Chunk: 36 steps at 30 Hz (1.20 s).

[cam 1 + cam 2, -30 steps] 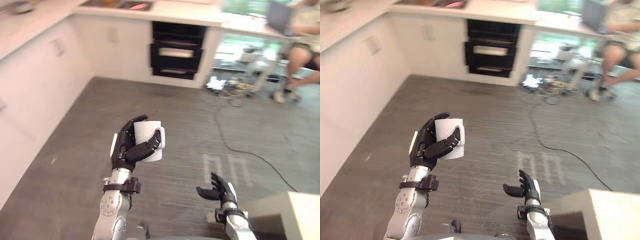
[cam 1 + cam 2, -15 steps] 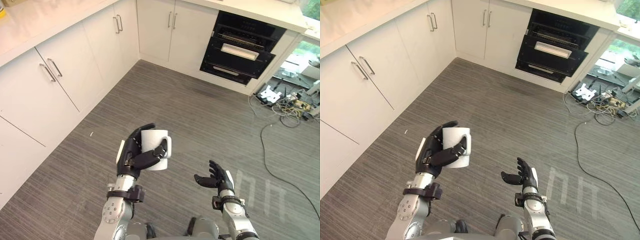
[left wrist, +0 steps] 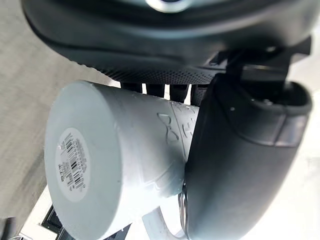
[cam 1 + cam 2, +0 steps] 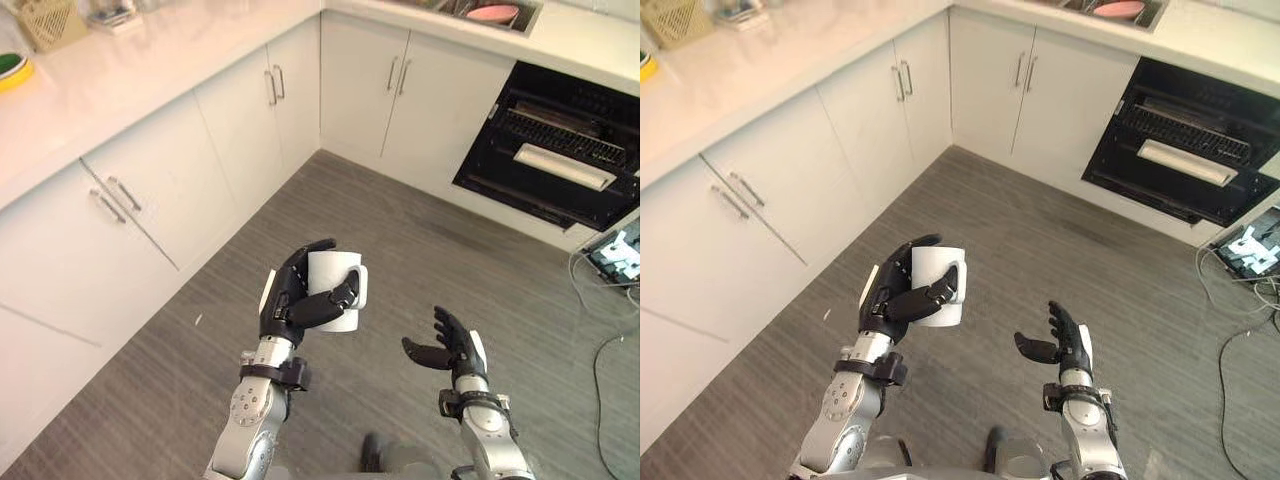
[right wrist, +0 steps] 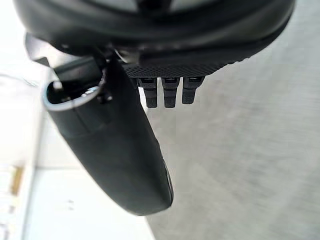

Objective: Walk over to the sink, pick up the cup, carry it to the dishwasher, place the cup inside the dishwasher, then close the dishwasher door

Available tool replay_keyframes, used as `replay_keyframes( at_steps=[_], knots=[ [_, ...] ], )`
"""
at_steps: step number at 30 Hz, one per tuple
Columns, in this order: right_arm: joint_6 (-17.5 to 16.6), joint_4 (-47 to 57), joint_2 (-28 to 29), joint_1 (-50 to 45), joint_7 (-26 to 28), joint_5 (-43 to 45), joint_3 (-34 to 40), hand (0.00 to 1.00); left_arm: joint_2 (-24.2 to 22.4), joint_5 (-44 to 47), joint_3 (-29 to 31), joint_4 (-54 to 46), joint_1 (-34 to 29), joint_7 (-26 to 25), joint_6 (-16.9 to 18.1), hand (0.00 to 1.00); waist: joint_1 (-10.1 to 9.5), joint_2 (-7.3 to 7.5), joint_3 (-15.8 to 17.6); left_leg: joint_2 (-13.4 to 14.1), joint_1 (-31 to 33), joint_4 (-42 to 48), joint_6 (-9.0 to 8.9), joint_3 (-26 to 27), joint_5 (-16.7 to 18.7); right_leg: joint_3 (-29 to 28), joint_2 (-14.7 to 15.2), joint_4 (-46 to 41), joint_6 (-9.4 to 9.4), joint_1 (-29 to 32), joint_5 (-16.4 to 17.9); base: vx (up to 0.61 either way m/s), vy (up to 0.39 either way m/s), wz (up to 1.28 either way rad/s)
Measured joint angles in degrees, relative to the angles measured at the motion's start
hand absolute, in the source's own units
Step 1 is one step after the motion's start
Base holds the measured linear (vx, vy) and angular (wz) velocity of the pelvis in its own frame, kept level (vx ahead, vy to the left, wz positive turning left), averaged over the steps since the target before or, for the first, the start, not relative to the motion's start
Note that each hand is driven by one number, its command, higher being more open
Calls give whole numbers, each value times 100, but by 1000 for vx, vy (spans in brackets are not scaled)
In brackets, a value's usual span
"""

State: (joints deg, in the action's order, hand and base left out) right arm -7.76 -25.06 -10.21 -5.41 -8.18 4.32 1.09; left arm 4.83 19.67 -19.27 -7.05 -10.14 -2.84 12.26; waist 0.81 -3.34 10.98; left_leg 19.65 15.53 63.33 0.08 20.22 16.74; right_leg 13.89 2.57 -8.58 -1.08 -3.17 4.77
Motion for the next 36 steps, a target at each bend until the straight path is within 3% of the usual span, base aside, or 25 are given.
replay_keyframes(
  at_steps=[1, 3, 4, 5, 6, 7, 9, 10, 11, 13, 15, 17, 18, 20, 21, 22, 23, 24, 25, 27, 28, 29, 32, 34, 36],
  knots=[
    [-13, -55, -5, 123, -20, 0, 1, 90, -12, 4, 45, -1, -1, 37, -1, 30, -46, 10, 7, -150, 433, -564, 22, 41, 141, -202, 154, 106, 1, -141, 1, 409, 213, -78],
    [-15, -236, 7, 268, -49, -3, -5, 90, -20, 8, 80, -1, -2, 48, -1, 30, -144, 49, 32, -535, 866, -1960, -171, -273, -41, -435, 449, 128, 129, -301, 81, 465, 351, -86],
    [-17, -314, -13, 254, -50, -5, -37, 90, -75, 6, 71, -30, -75, 48, 7, 30, -182, -58, -11, -787, 694, -3700, -315, -742, -807, -499, 544, 46, 500, -448, 327, 468, 412, -77],
    [-22, -374, 18, 239, -32, -11, -67, 90, -69, 8, 84, -52, -152, 46, 30, 30, -182, -59, 0, -782, 553, -4008, 114, -762, -1726, -598, 582, 46, 693, -609, 491, 481, 396, -57],
    [33, -543, 273, 225, -38, -9, -161, 90, 18, 6, 207, 35, -110, 8, -22, 30, -119, 302, 8, -1045, 361, -3965, 67, -569, -1519, -857, 724, 74, 773, -668, 658, 440, 314, -22],
    [28, -546, 313, 181, -15, -12, -238, 90, 20, 7, 260, 17, -110, -39, -25, 30, -134, 389, 20, -1108, 372, -3796, 112, -540, -1302, -902, 611, 85, 735, -559, 648, 395, 250, -4],
    [45, -589, 309, 175, 6, -16, -257, 90, 34, -2, 280, -21, -203, -64, -54, 30, -150, 375, 12, -1086, 380, -3262, 195, -476, -820, -894, 633, -53, 713, -587, 628, 327, 185, -36],
    [47, -591, 313, 194, 27, -27, -266, 90, 29, -5, 309, -111, -315, -87, -76, 30, -170, 339, -3, -1056, 312, -3070, 166, -459, -431, -1016, 643, -498, 733, -448, 638, 318, 214, -61],
    [47, -599, 323, 216, 26, -34, -265, 90, 40, -5, 308, -159, -357, -94, -78, 30, -158, 337, 4, -1028, 223, -3056, 158, -394, -312, -1046, 668, -963, 774, -252, 665, 303, 245, -66],
    [47, -646, 364, 195, 23, -120, -252, 90, 176, -10, 257, -222, -424, -94, -113, 30, -56, 502, 44, -1200, -433, -3328, 166, -132, -10, -1038, 1120, -3737, 1120, 940, 505, 317, 198, -39],
    [55, -710, 360, 151, 25, -172, -277, 90, 215, -24, 227, -222, -470, -104, -131, 30, 21, 478, 55, -1299, -1094, -3748, 131, 73, 81, -709, 1254, -4333, 732, 1479, 732, 395, 84, -34],
    [55, -716, 362, 149, 32, -178, -417, 90, 236, -38, 151, -237, -422, -102, -82, 30, 123, 363, 44, -1341, -1721, -4377, 56, 207, 55, 88, 1141, -3379, 408, 2021, 915, 483, 48, -32],
    [56, -714, 364, 152, 44, -181, -444, 90, 241, -38, 129, -239, -405, -100, -75, 30, 150, 355, 44, -1342, -1843, -4495, 31, 253, 50, 212, 1069, -2971, 375, 2137, 877, 448, 17, -14],
    [61, -712, 361, 158, 65, -208, -486, 90, 244, -38, 63, -236, -341, -100, -75, 30, 171, 354, 39, -1357, -2204, -4755, -143, 373, 127, 552, 775, -1438, 210, 2353, 333, 478, -13, -16],
    [75, -712, 355, 156, 66, -226, -486, 90, 242, -45, 29, -231, -323, -100, -76, 30, 193, 393, 16, -1427, -2480, -4887, -304, 396, 220, 666, 564, -557, 75, 2399, -250, 496, -34, -5],
    [82, -712, 335, 153, 64, -229, -482, 90, 237, -48, 6, -218, -321, -99, -77, 30, 236, 403, 7, -1460, -2626, -4952, -392, 353, 275, 603, 503, -414, -131, 2398, -694, 815, -58, 17],
    [114, -711, 156, 141, 62, -238, -457, 90, 147, -56, -82, -102, -299, -95, -107, 30, 334, 120, -95, -1325, -2876, -5059, -558, 176, 369, 475, 371, -801, -226, 2386, -1190, 567, -42, 13],
    [132, -684, 117, 150, 63, -246, -419, 90, 121, -60, -111, -101, -298, -91, -131, 30, 310, 12, -153, -1230, -2871, -5015, -649, 88, 320, 474, 318, -995, -253, 2456, -1103, 807, -86, 10],
    [147, -559, 111, 133, 66, -257, -283, 90, 63, -62, -142, -51, -197, -87, -136, 30, 325, -71, -175, -1073, -2760, -4512, -818, -155, 188, 539, 327, -1449, -292, 2508, -768, 603, -129, 7],
    [148, -353, 112, -7, 59, -270, -79, 90, -71, -62, -133, 166, 16, -87, -143, 30, 326, -84, -177, -731, -2308, -2963, -973, -398, -385, 646, 234, -1525, -283, 2084, -356, 635, -177, 9],
    [148, -195, 124, -65, 26, -269, -32, 90, -138, -62, -82, 236, 19, -88, -139, 30, 275, -111, -161, -357, -1900, -1673, -1008, -436, -999, 574, 50, -1161, -309, 1592, -309, 521, -122, -44],
    [142, 37, 150, -108, -55, -264, -28, 90, -161, -59, -79, 247, 7, -92, -122, 30, 179, -135, -162, -61, -1456, -539, -882, -414, -787, 416, -203, -667, -293, 1074, -320, 500, -78, -63],
    [-6, 334, 177, -16, -147, -200, -27, 90, -96, -58, -78, 253, -16, -77, -109, 30, 129, -85, -155, 59, -662, 22, -560, -329, -286, 73, -375, -83, -261, 396, -342, 395, 27, -71],
    [-34, 339, 205, 264, -184, -141, -32, 90, -99, -58, 4, 324, -19, -85, -120, 30, -3, -46, -143, -124, -163, -1003, -263, -326, 14, -484, -349, 181, -148, -15, -288, 424, 193, -121],
    [-65, 345, 224, 355, -193, -107, -42, 90, -108, -61, 64, 331, -32, -90, -121, 30, -119, -84, -175, -471, -155, -2527, -349, -725, -41, -738, -237, 198, 23, -199, 18, 236, 272, -125]
  ],
)
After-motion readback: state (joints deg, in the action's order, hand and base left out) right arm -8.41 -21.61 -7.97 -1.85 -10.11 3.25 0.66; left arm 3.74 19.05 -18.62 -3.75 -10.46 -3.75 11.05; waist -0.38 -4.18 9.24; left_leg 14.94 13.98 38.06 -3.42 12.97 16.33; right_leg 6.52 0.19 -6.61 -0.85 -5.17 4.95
